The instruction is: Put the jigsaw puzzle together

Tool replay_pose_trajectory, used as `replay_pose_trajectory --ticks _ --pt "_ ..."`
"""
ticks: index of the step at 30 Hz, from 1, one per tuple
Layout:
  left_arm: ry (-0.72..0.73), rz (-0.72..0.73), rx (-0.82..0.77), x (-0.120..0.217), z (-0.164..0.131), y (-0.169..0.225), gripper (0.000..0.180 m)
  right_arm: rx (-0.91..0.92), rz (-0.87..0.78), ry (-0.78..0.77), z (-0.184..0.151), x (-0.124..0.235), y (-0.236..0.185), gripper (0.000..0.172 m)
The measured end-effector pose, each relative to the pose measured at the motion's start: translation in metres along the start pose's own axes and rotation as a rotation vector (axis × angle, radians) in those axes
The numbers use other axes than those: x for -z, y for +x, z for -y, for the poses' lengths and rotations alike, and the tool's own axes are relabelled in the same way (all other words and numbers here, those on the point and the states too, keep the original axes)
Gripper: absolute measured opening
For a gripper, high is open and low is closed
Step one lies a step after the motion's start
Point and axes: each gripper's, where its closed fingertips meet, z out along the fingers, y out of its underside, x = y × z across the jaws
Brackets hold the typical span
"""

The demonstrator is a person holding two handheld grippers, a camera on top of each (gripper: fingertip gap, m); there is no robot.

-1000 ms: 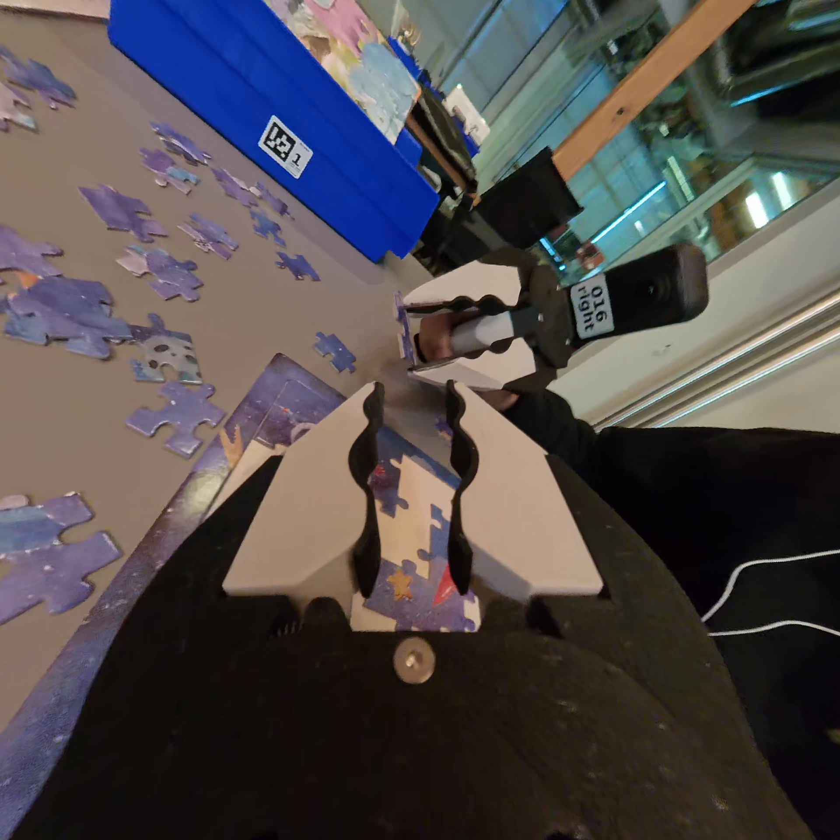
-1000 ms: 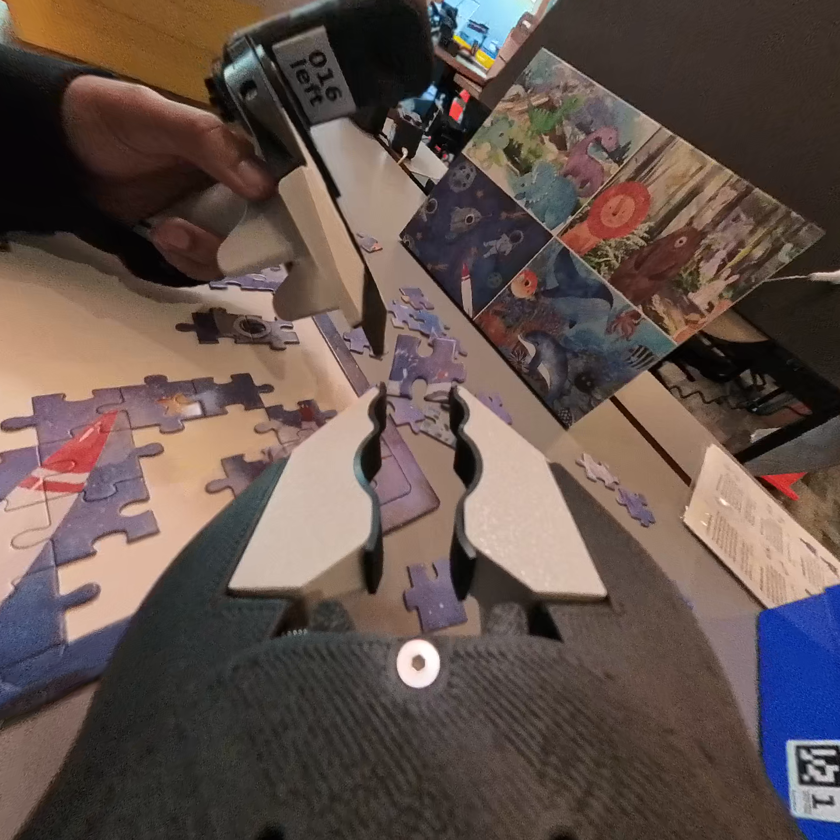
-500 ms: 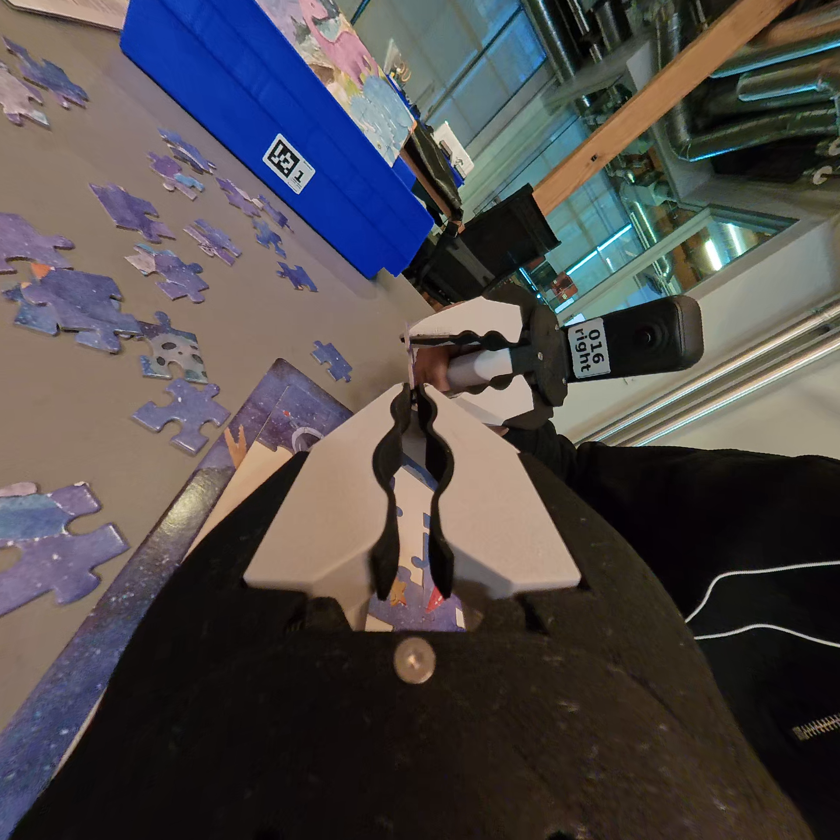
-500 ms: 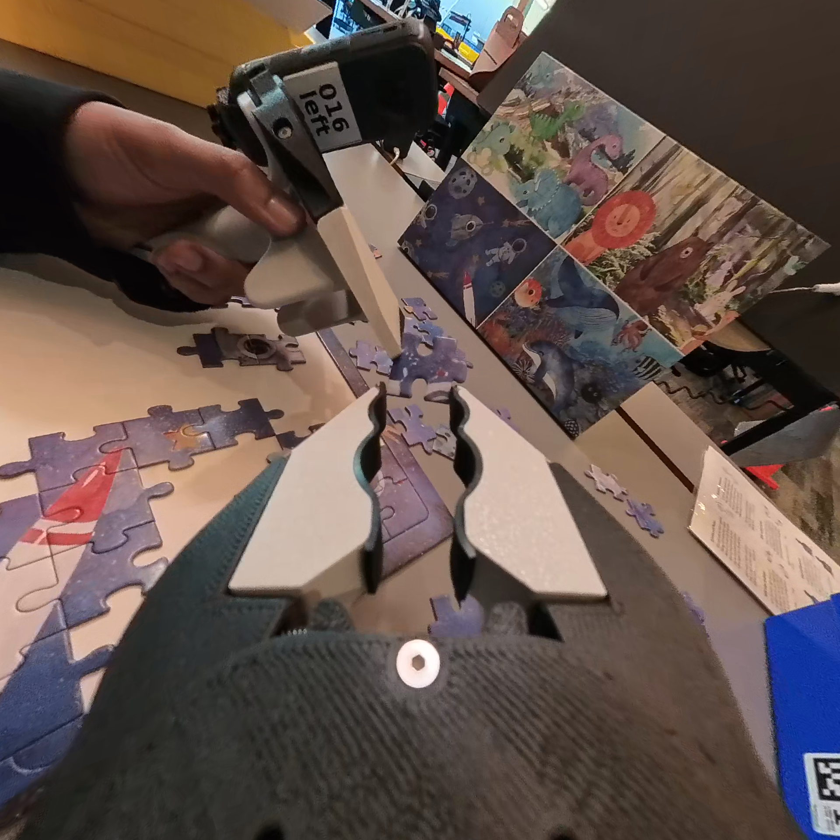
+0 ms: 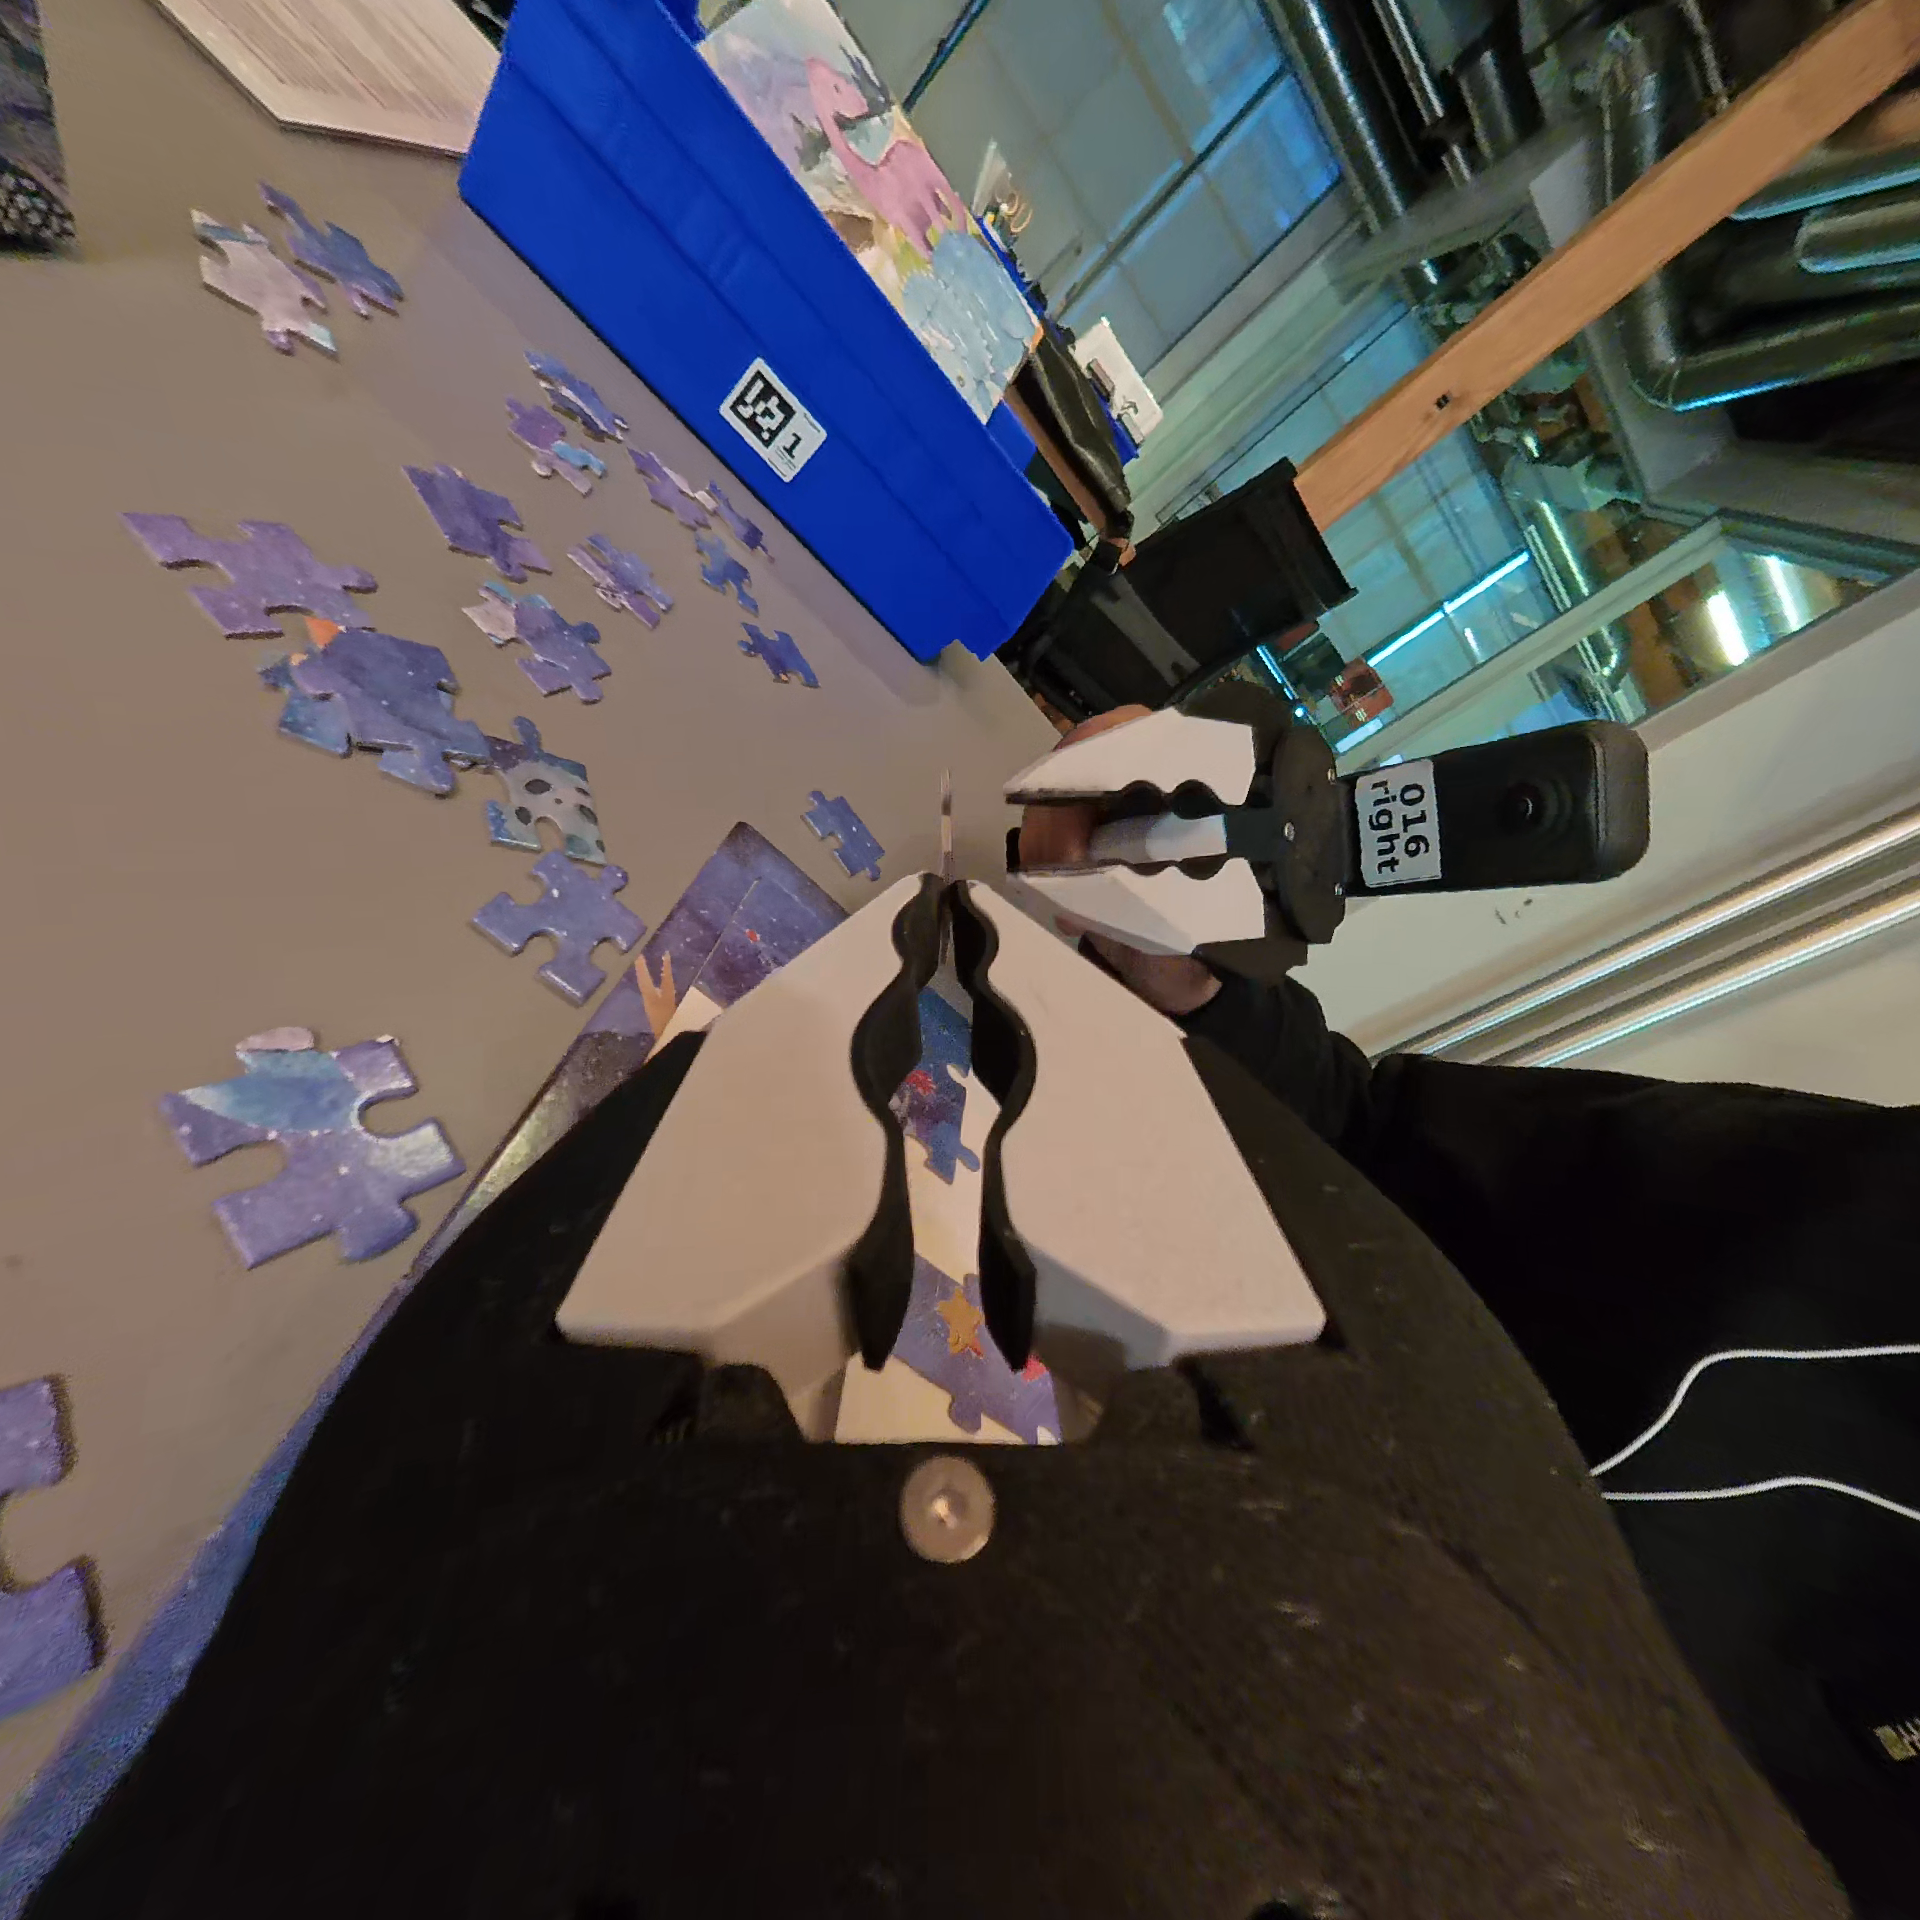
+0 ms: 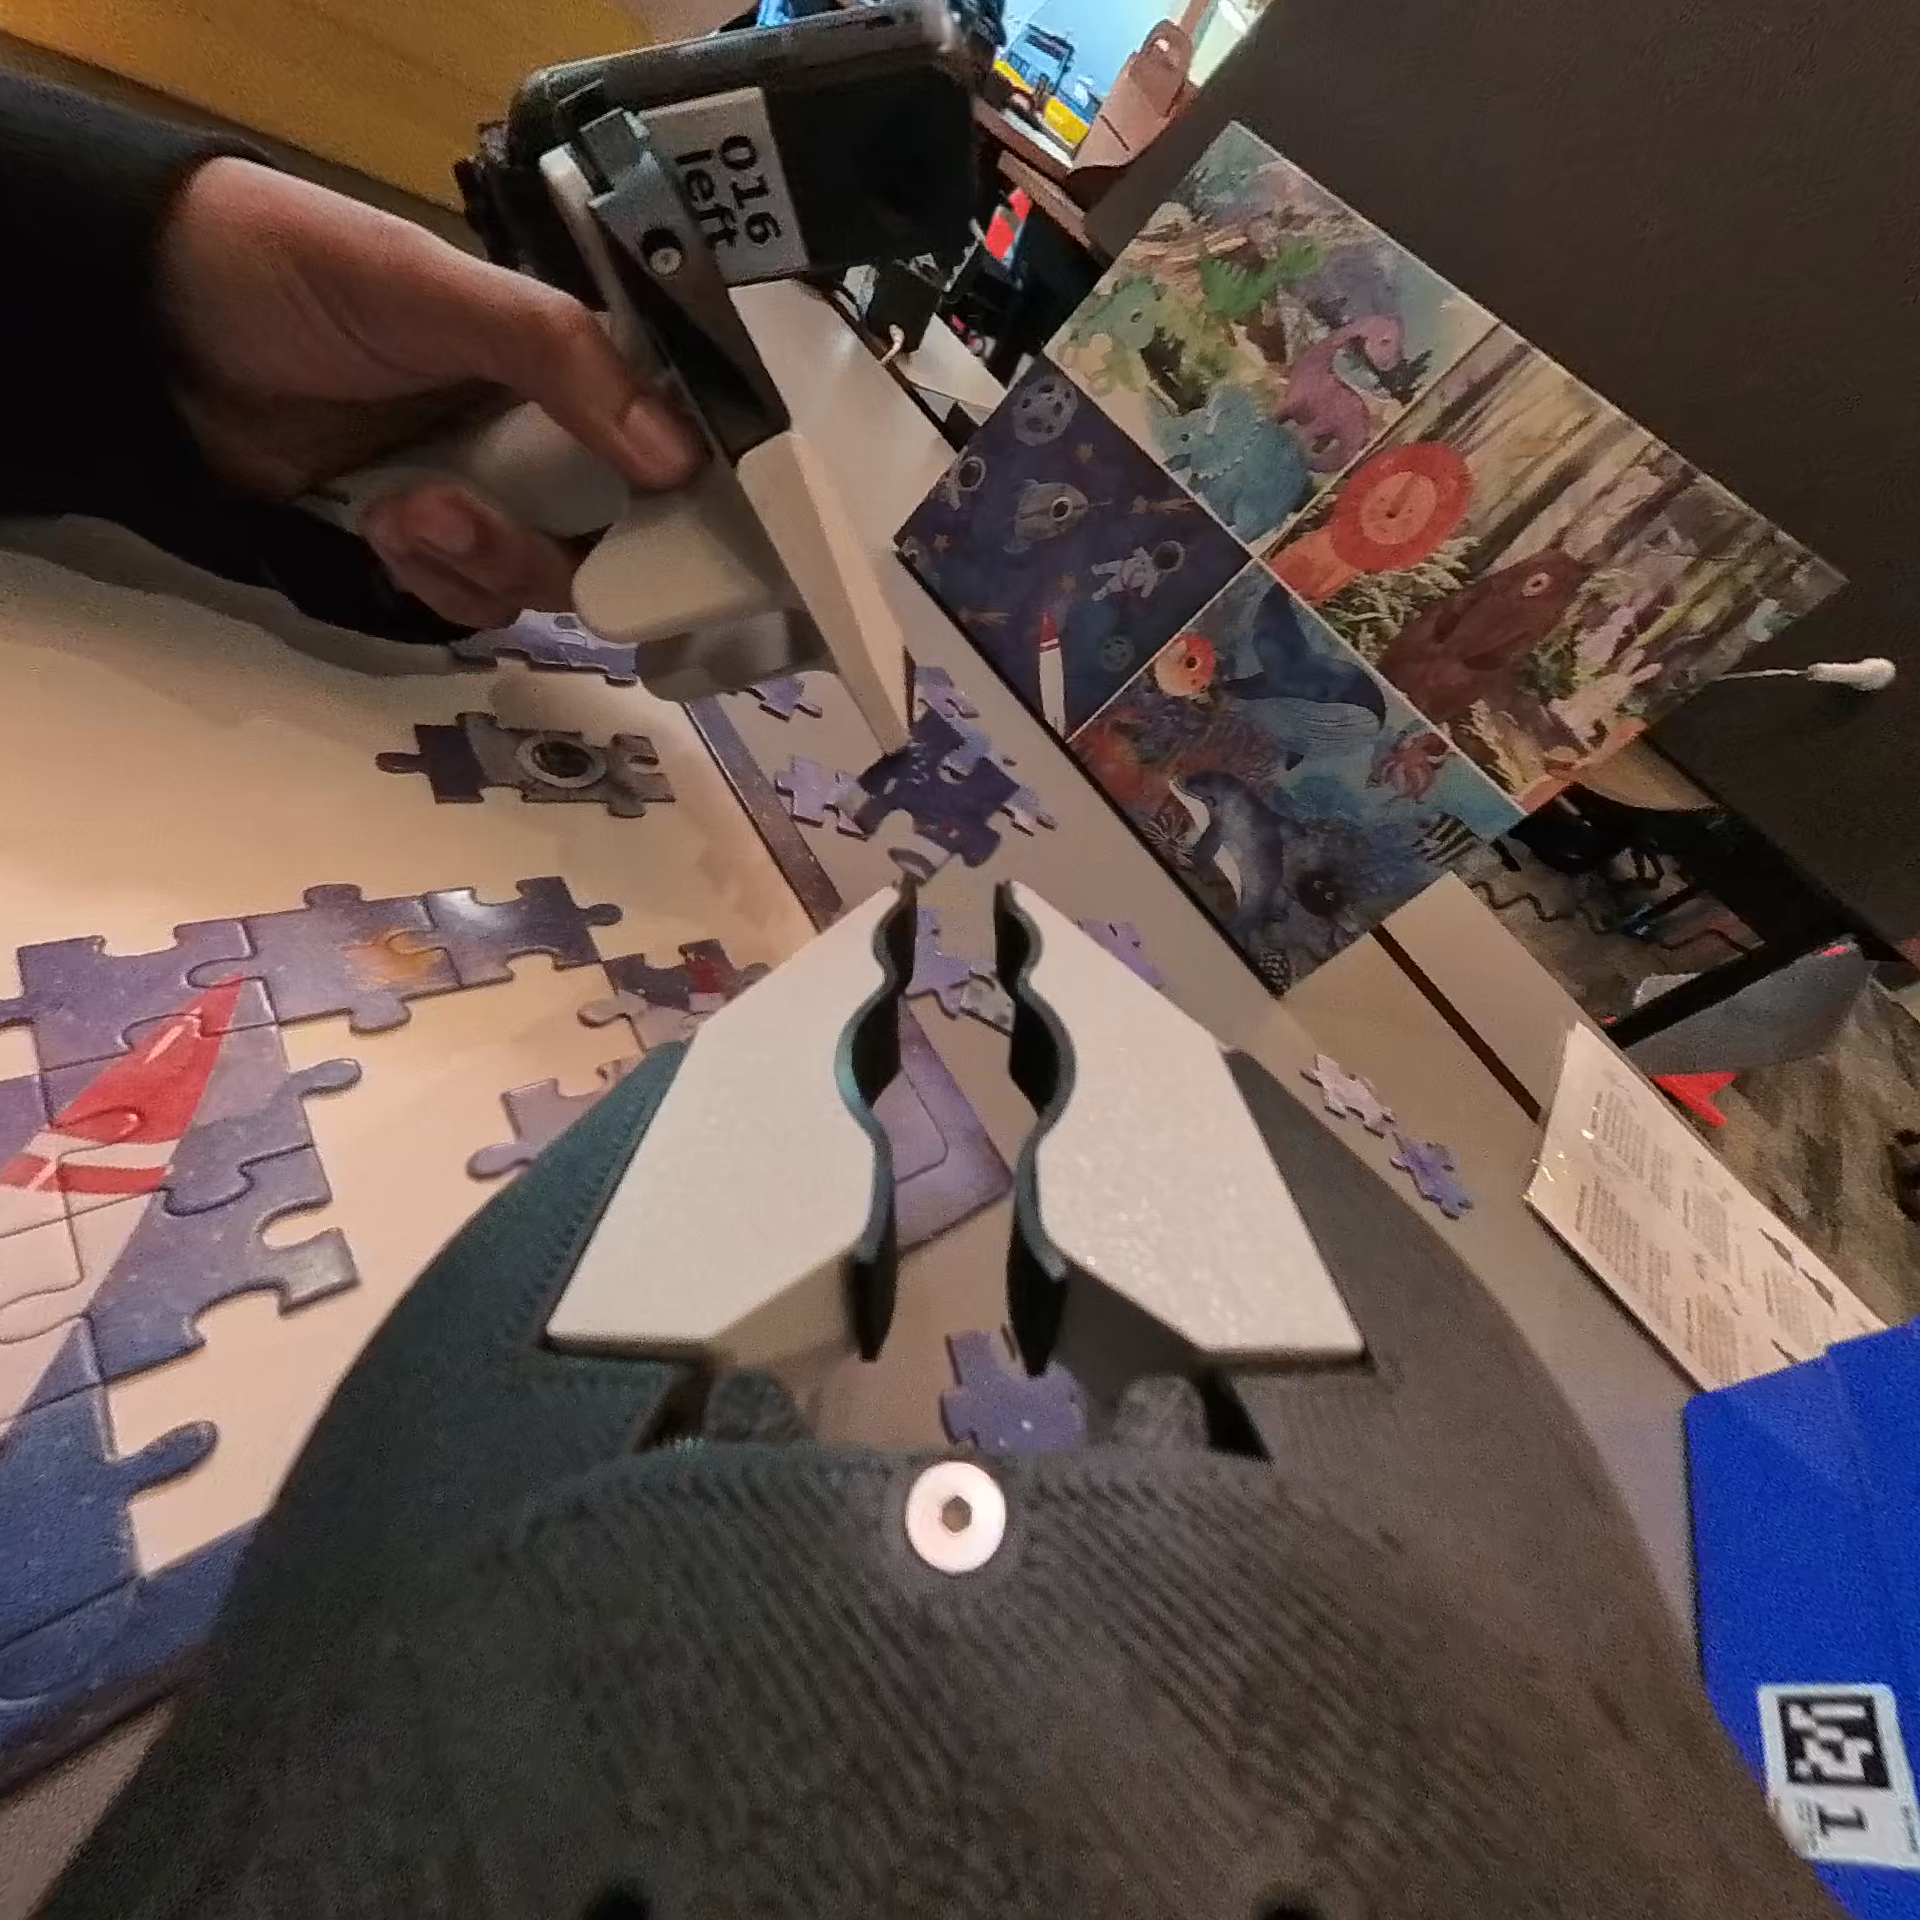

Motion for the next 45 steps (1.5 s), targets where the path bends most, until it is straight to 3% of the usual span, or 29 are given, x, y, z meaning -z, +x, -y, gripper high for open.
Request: replay_pose_trajectory --ticks 21,45 --pt "-0.007 -0.023 0.014 0.003 0.0 0.003 0.0 -0.082 -0.09 -0.022 -0.017 0.009 0.032 0.018" --pt "-0.009 -0.035 0.028 0.001 -0.001 0.002 0.0 -0.083 -0.09 -0.014 -0.016 0.011 0.034 0.017"
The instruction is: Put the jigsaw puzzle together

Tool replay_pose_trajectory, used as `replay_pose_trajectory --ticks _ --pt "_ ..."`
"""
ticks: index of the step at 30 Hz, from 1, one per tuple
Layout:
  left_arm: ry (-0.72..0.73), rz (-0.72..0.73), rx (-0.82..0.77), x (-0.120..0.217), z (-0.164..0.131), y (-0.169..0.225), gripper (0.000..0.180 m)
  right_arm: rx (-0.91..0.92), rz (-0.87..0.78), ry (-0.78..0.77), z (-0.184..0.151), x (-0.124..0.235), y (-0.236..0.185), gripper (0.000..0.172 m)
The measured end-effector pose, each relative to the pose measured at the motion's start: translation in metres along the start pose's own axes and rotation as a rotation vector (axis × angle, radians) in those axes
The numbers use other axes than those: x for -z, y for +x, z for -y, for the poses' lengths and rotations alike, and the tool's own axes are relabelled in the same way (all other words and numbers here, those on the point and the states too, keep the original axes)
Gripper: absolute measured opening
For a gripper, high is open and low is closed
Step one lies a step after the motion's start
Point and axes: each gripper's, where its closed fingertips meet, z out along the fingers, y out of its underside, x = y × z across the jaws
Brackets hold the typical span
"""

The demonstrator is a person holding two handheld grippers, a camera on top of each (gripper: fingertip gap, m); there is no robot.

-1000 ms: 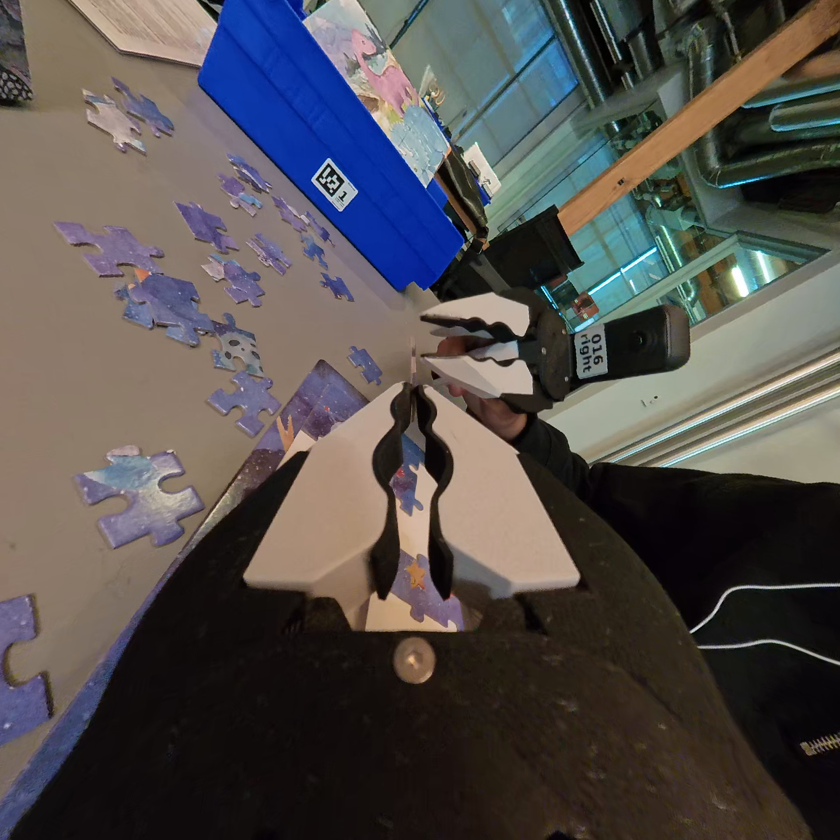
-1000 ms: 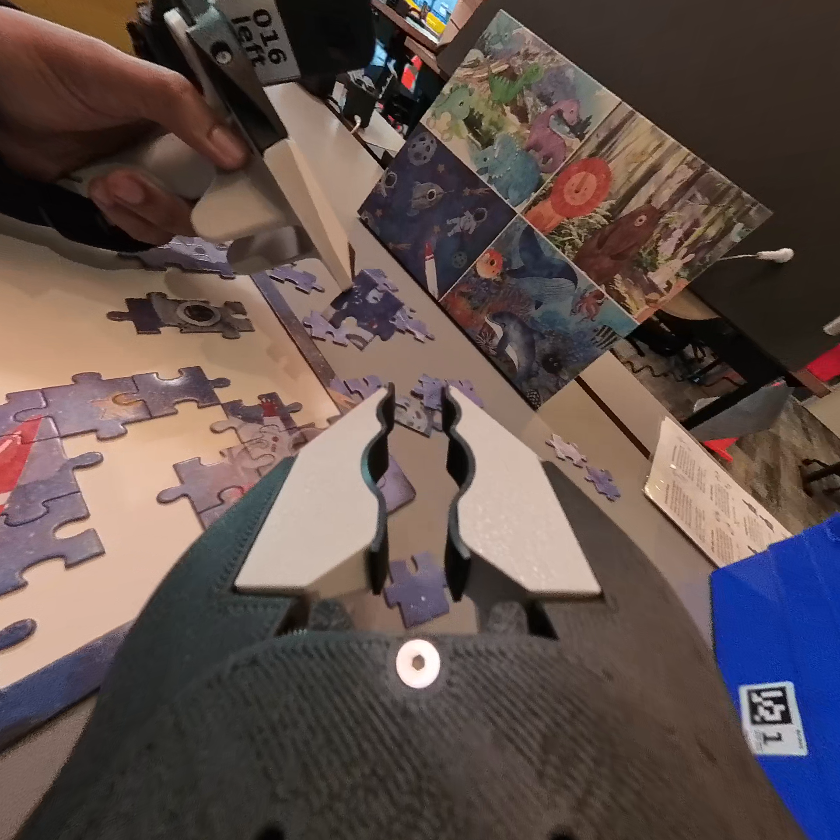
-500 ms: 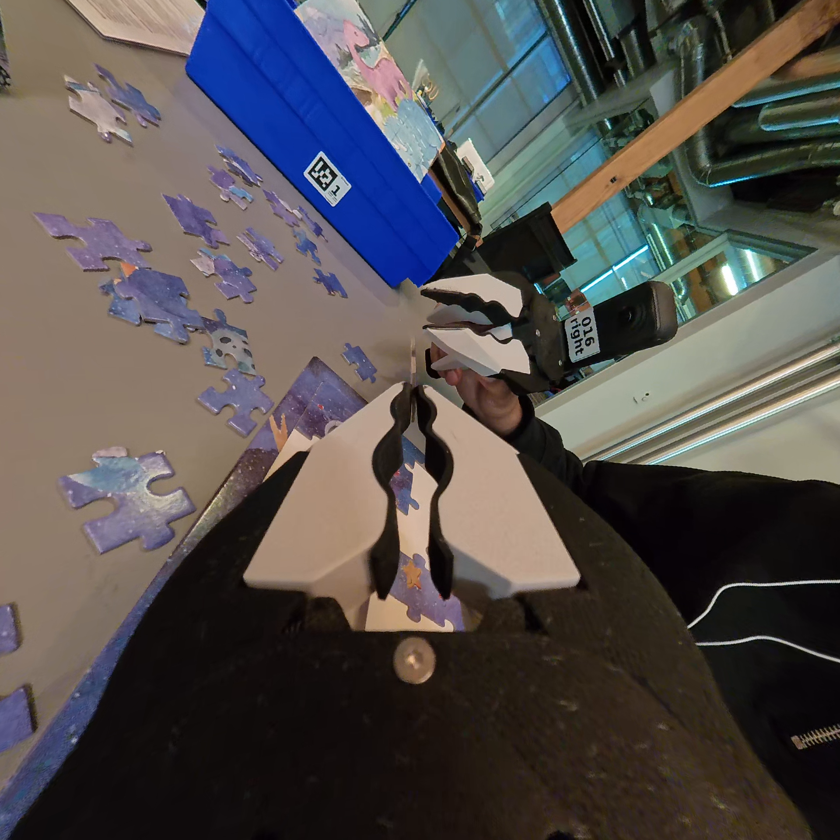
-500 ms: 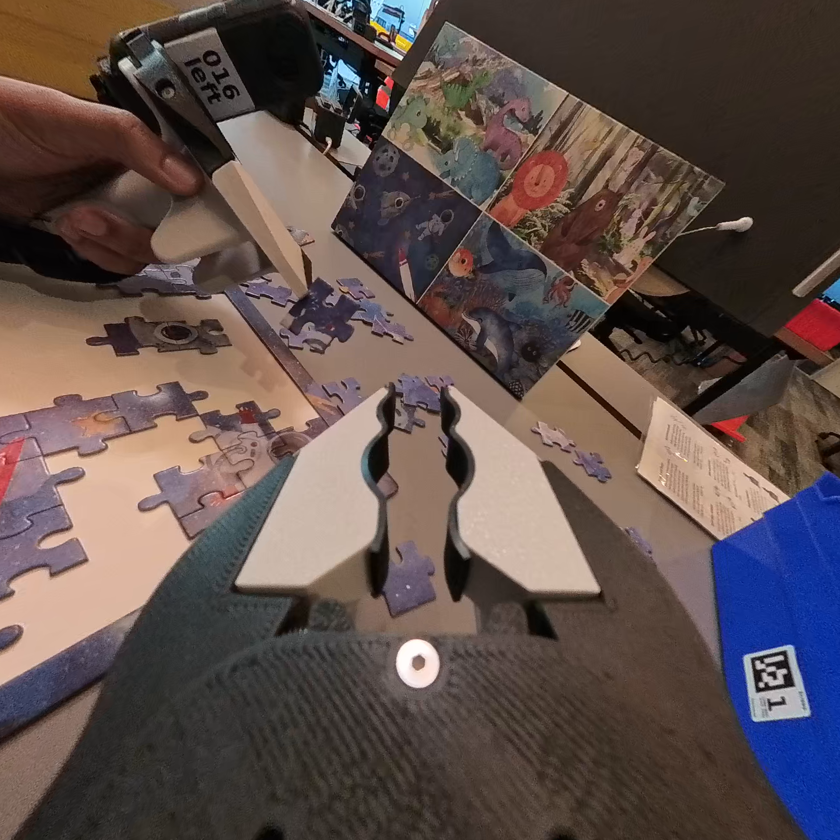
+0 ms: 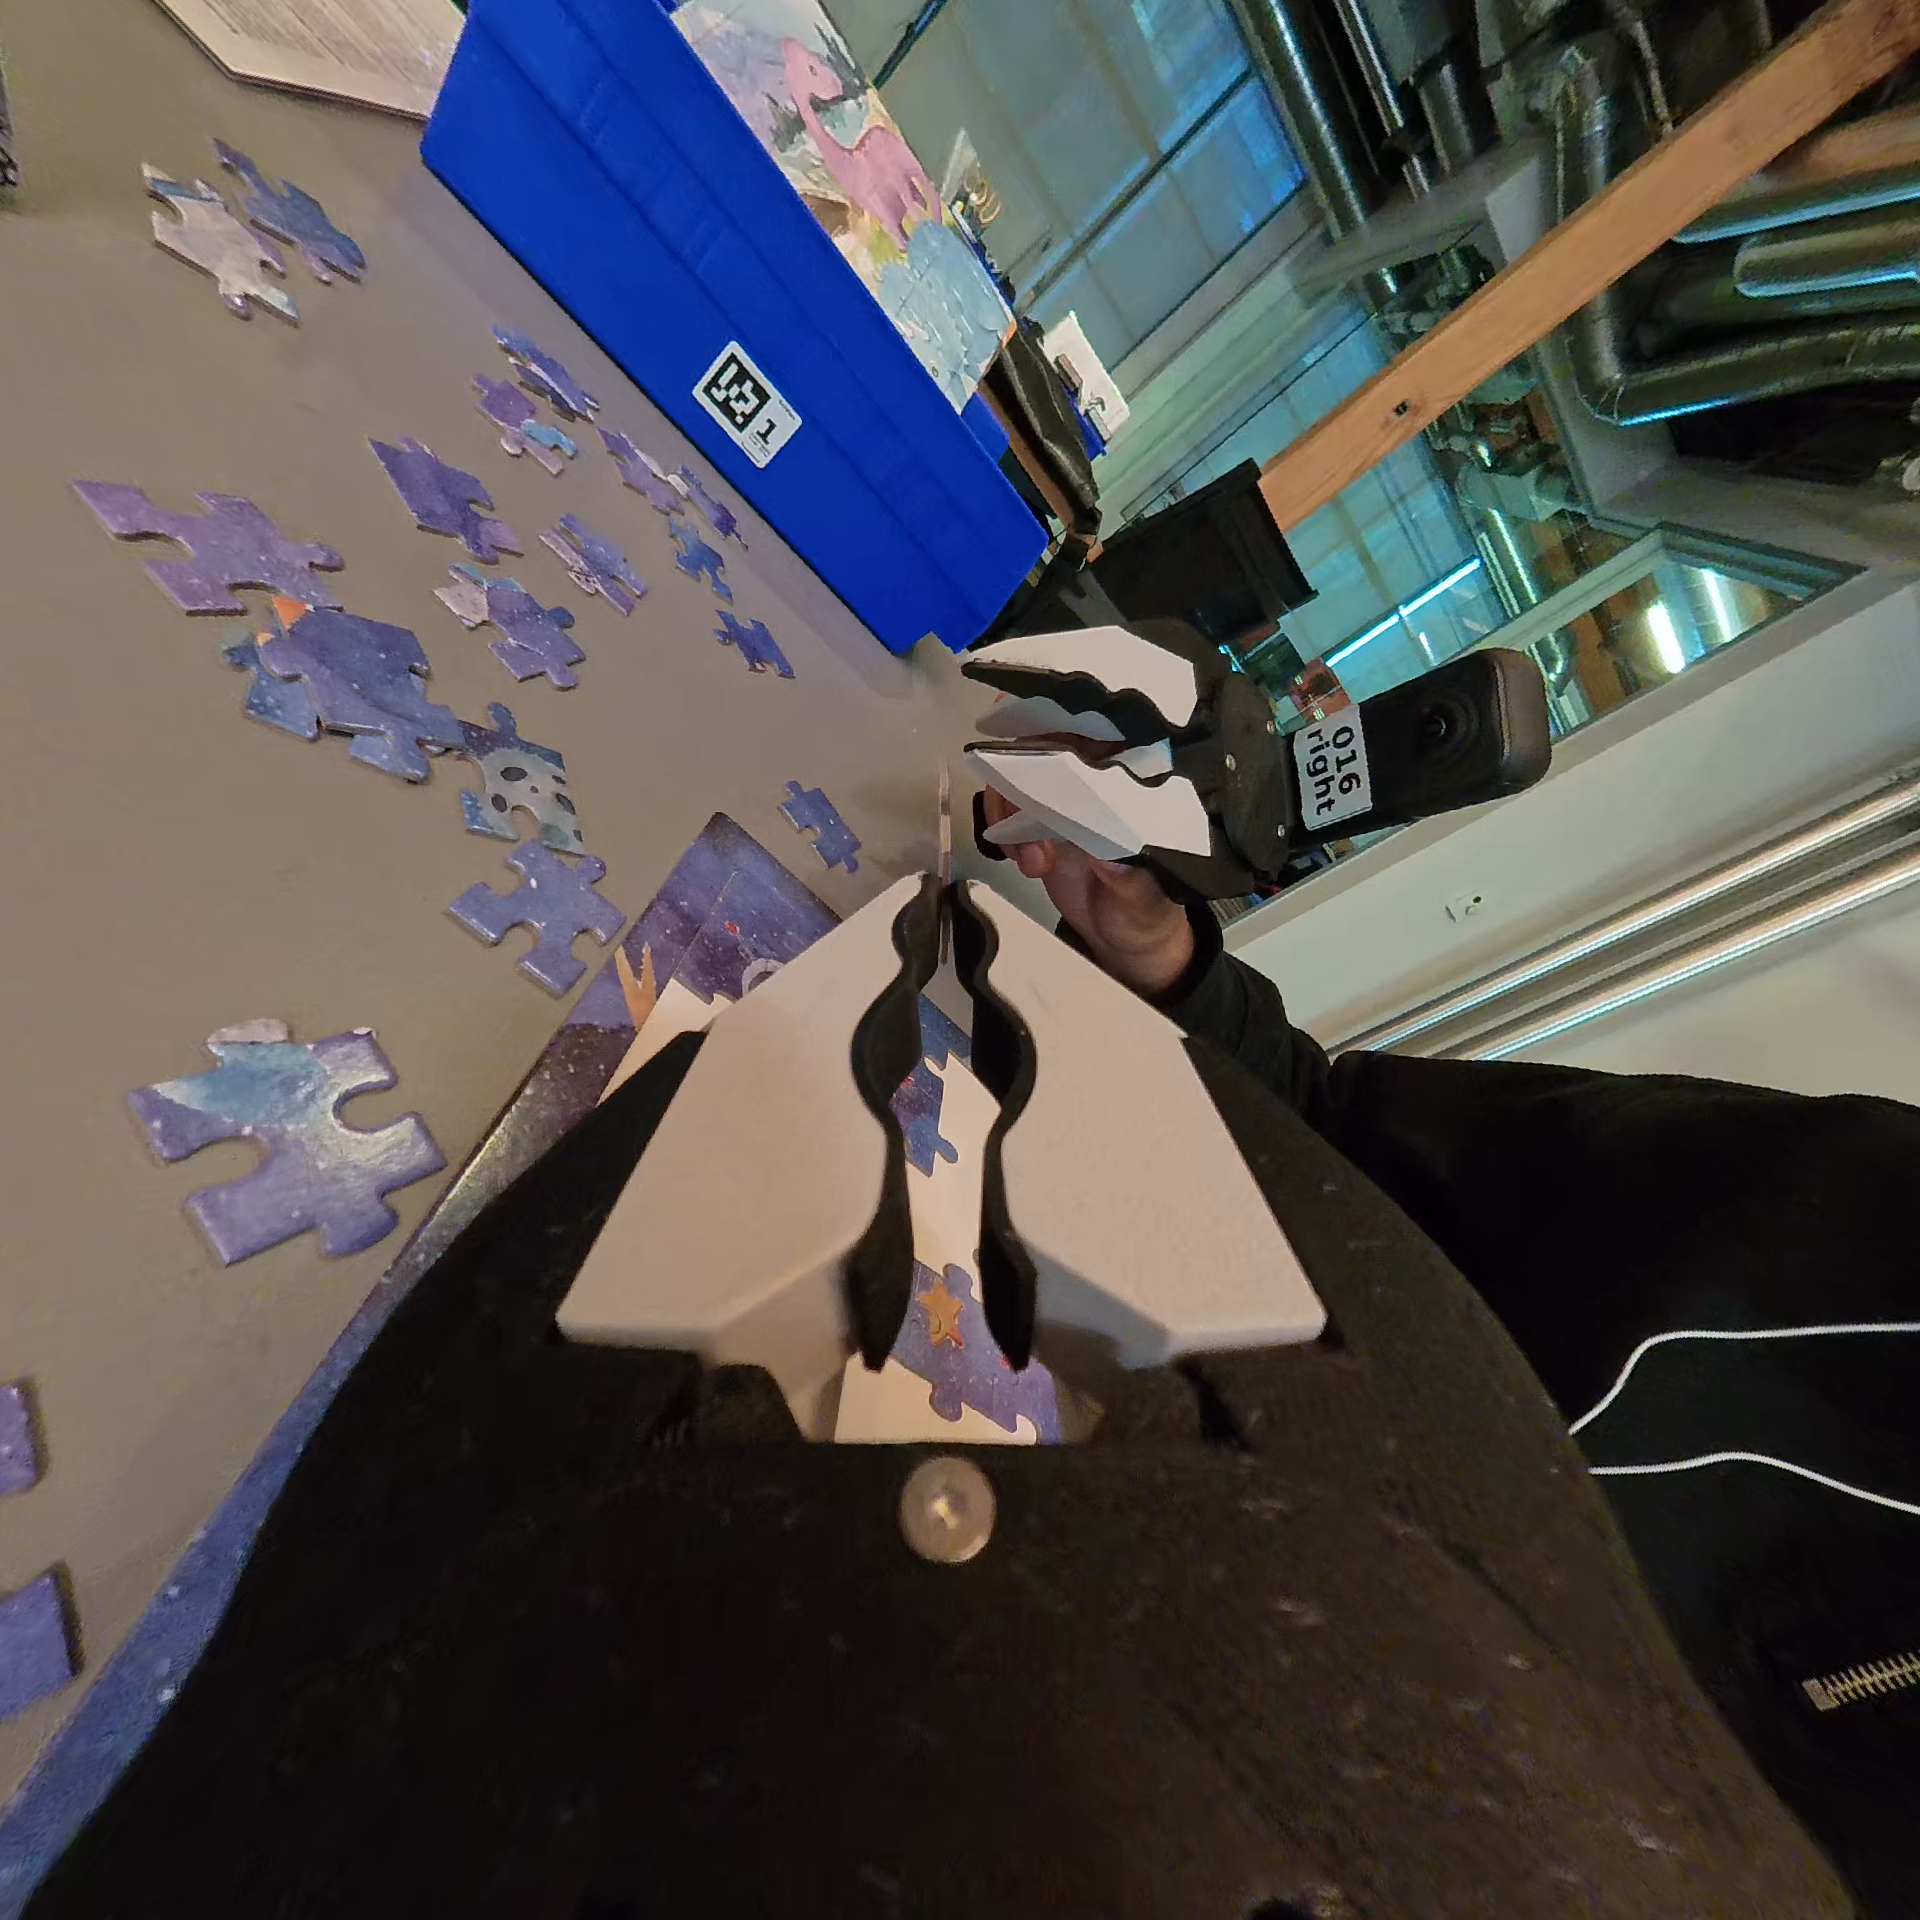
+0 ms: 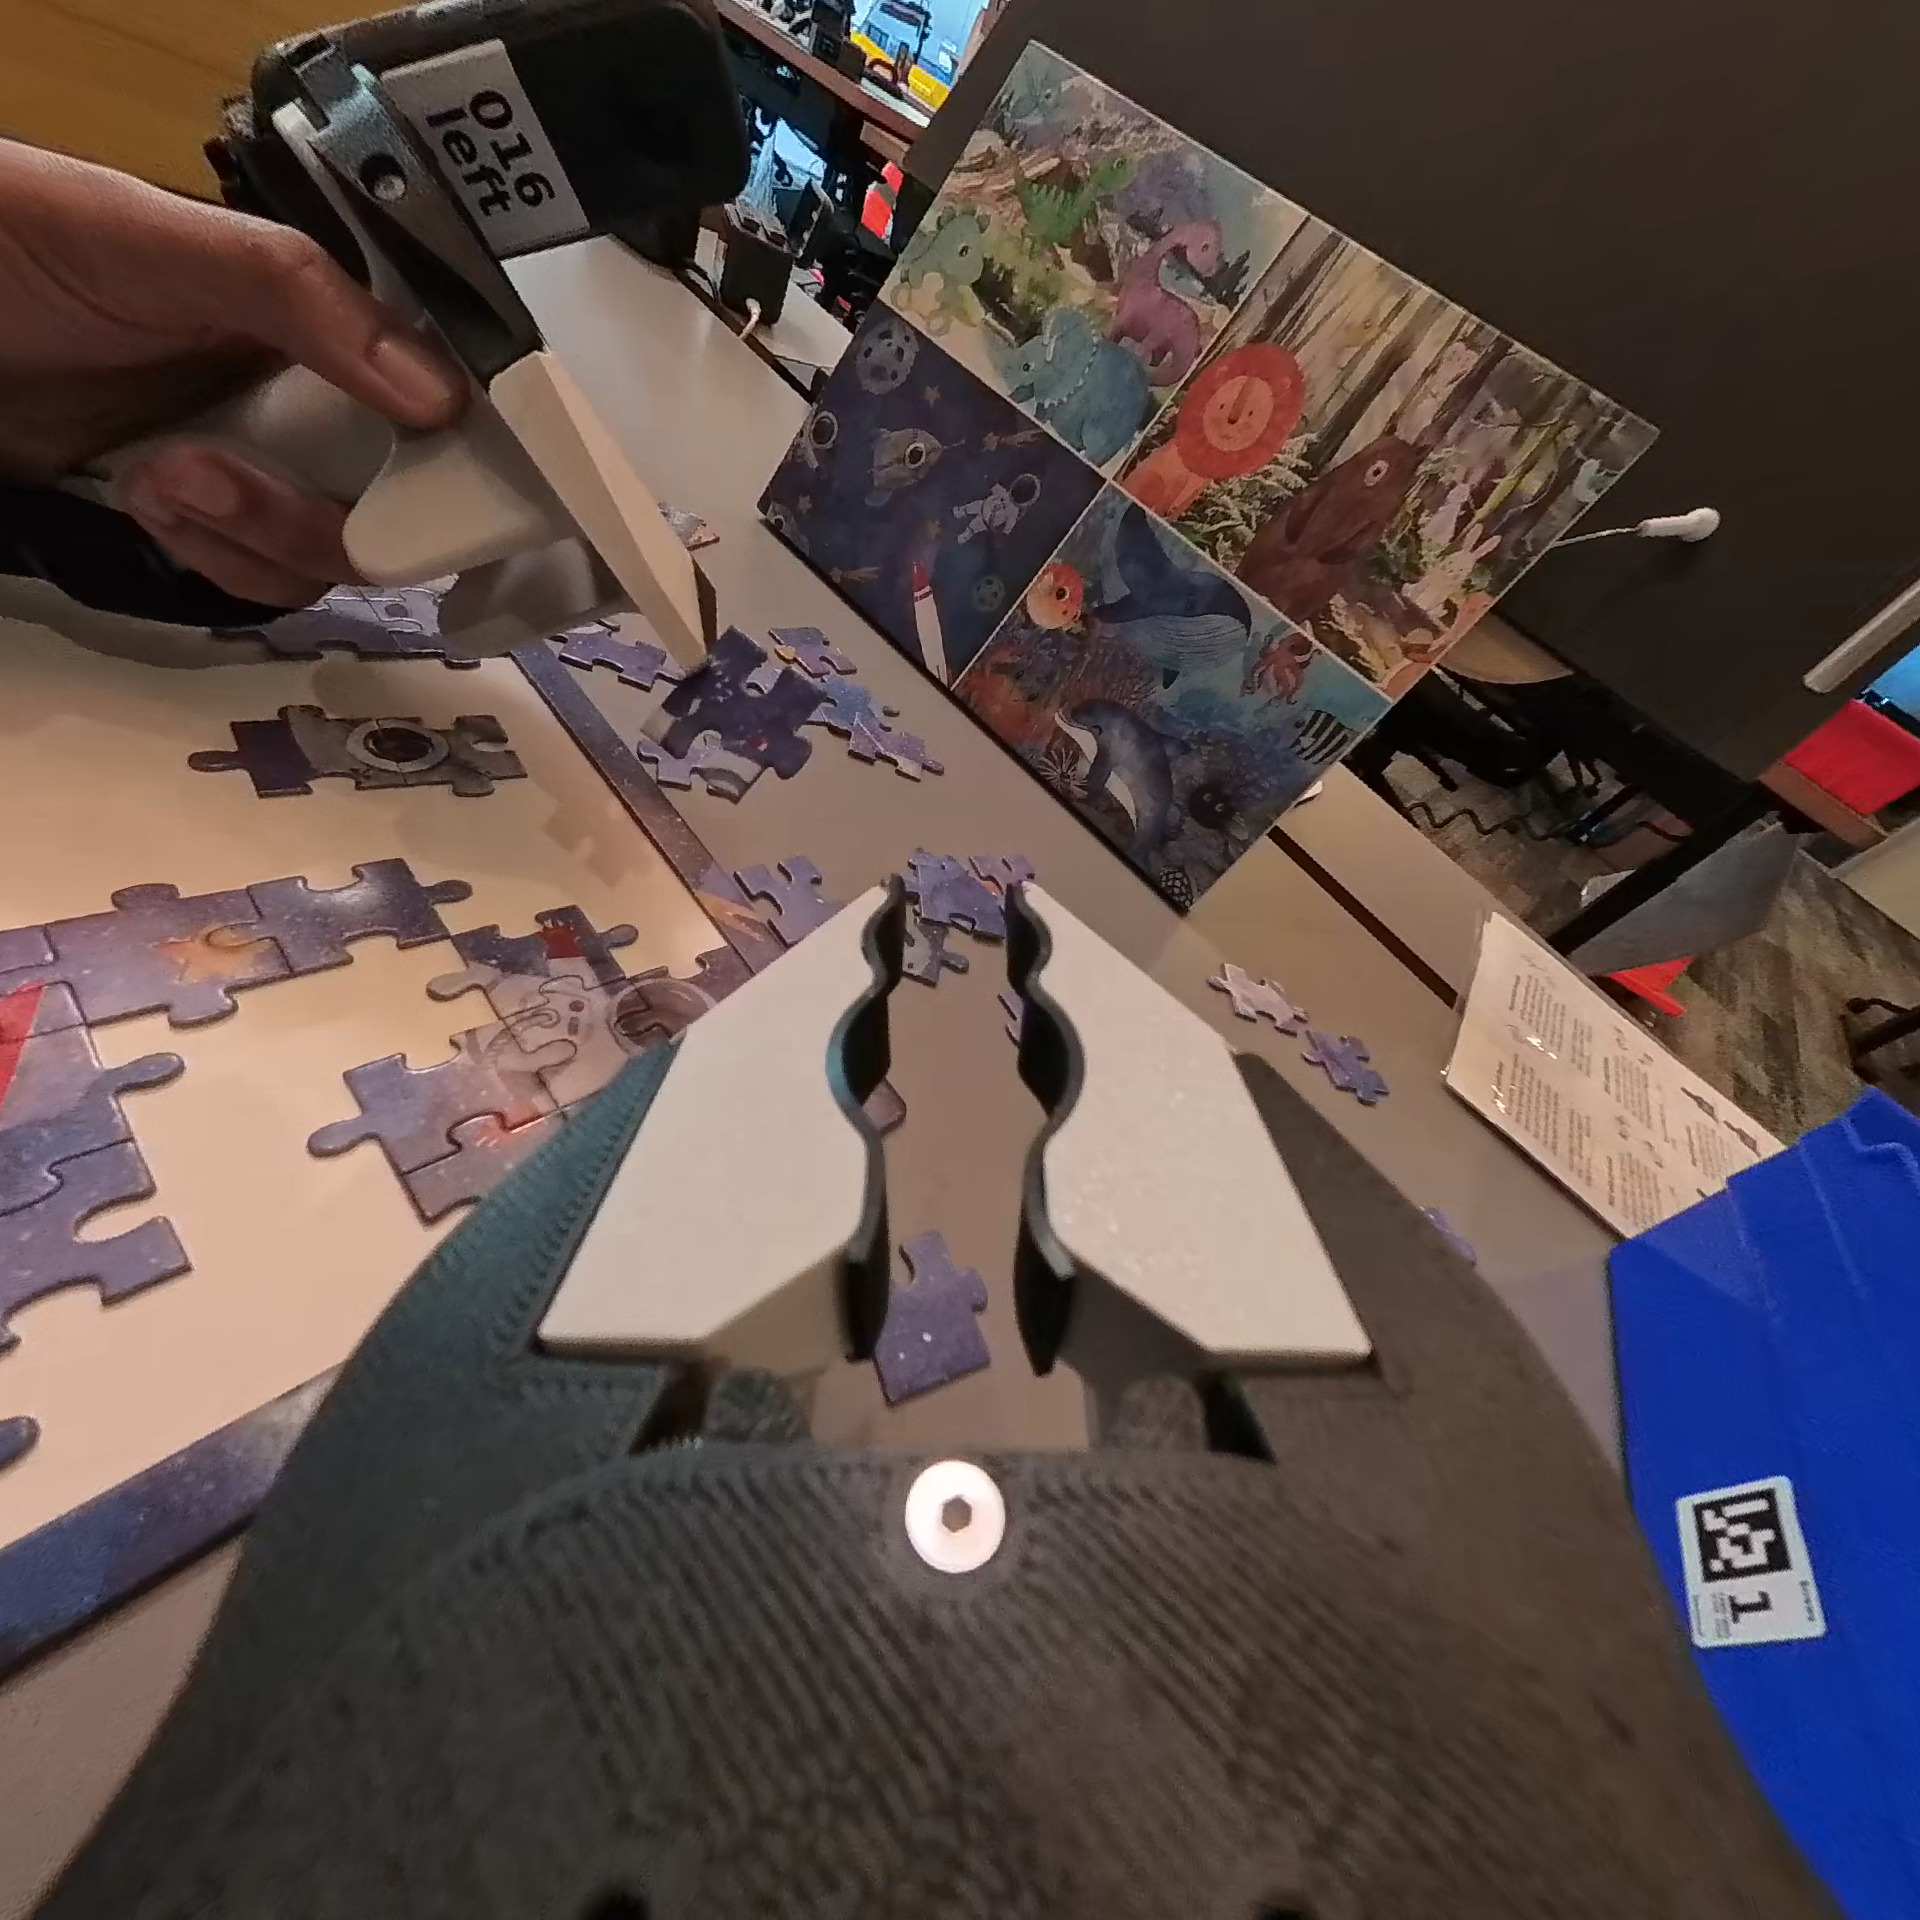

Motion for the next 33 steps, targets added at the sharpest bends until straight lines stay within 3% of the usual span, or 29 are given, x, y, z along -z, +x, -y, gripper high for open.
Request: replay_pose_trajectory --ticks 10,18,26,33 --pt "-0.05 0.026 0.049 0.0 -0.007 -0.005 0.0 0.009 0.009 0.0 0.0 0.0 -0.001 0.018" --pt "-0.18 -0.057 0.185 -0.002 -0.027 0.004 0.0 0.029 0.286 0.05 0.008 0.003 -0.052 0.021" --pt "-0.244 -0.053 0.195 -0.002 -0.037 0.001 0.0 0.071 0.395 -0.04 -0.01 0.001 -0.073 0.017" --pt "-0.299 -0.07 0.208 -0.005 -0.048 0.003 0.0 0.123 0.394 -0.078 -0.017 -0.001 -0.078 0.016"
